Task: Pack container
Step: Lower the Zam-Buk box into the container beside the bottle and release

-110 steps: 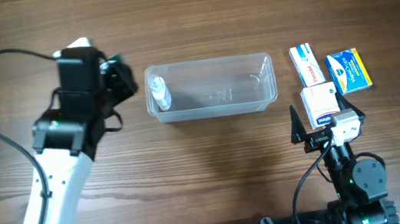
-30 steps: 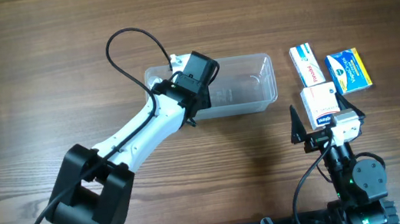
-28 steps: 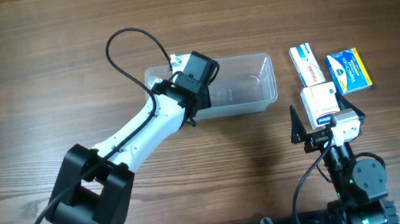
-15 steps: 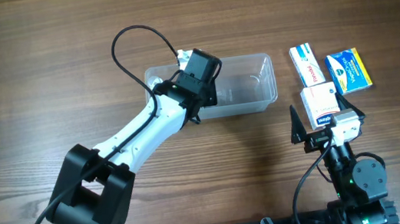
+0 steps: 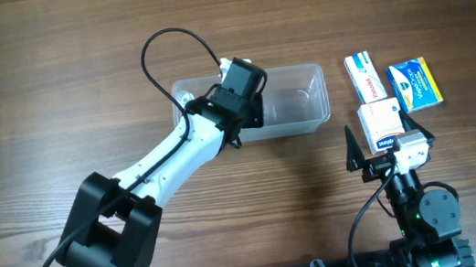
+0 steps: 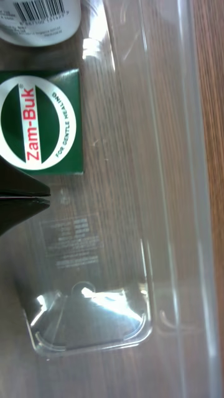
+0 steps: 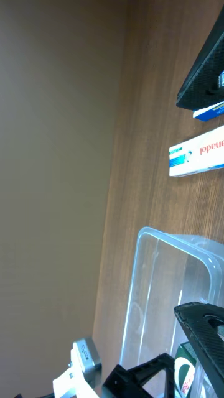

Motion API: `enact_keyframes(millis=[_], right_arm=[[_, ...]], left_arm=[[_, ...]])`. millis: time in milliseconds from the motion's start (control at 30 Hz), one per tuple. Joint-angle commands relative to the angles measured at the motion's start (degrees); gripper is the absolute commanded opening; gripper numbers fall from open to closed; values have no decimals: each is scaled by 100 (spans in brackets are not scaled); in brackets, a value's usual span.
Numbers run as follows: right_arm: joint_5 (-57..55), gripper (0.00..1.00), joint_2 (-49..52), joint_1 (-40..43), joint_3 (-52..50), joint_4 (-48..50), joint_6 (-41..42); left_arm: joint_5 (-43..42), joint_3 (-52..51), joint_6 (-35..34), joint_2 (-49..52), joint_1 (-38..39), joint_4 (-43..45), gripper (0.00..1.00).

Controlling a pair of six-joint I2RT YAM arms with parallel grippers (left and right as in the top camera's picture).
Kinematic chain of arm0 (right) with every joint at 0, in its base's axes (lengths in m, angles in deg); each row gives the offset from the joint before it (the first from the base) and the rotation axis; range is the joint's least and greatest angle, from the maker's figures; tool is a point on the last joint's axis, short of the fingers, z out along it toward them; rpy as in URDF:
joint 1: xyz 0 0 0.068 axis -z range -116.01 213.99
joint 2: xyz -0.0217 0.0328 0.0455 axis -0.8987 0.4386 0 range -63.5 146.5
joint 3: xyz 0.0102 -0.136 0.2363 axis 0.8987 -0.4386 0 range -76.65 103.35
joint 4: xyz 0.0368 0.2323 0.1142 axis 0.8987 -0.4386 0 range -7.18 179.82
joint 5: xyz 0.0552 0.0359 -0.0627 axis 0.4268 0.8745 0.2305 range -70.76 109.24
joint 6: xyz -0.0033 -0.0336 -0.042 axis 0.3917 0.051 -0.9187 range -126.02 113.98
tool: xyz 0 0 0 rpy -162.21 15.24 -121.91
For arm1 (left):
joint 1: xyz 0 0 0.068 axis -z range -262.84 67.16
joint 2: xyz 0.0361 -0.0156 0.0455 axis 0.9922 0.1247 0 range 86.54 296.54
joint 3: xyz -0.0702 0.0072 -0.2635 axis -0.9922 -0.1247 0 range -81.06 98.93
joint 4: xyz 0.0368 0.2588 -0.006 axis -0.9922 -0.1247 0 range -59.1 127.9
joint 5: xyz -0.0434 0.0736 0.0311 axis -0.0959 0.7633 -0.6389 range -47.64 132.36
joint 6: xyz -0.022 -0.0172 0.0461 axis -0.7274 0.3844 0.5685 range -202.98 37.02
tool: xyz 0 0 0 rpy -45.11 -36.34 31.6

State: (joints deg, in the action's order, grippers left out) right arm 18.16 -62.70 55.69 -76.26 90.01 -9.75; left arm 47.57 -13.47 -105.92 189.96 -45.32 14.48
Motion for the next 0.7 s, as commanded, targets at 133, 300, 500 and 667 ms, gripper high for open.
enact_keyframes(millis=[133,300,500,667], right_arm=[[114,100,0,31,-7,22,85],[114,100,0,28,-7,22,83],[114,100,0,31,-7,22,85],[114,100,0,28,-7,22,85]], left_arm=[[-70,111,326,184,61,249,4],[-72,111,400,339,61,337,4],[-63,111,629,568,42,350,4],[-63,111,627,592,-55,286,4]])
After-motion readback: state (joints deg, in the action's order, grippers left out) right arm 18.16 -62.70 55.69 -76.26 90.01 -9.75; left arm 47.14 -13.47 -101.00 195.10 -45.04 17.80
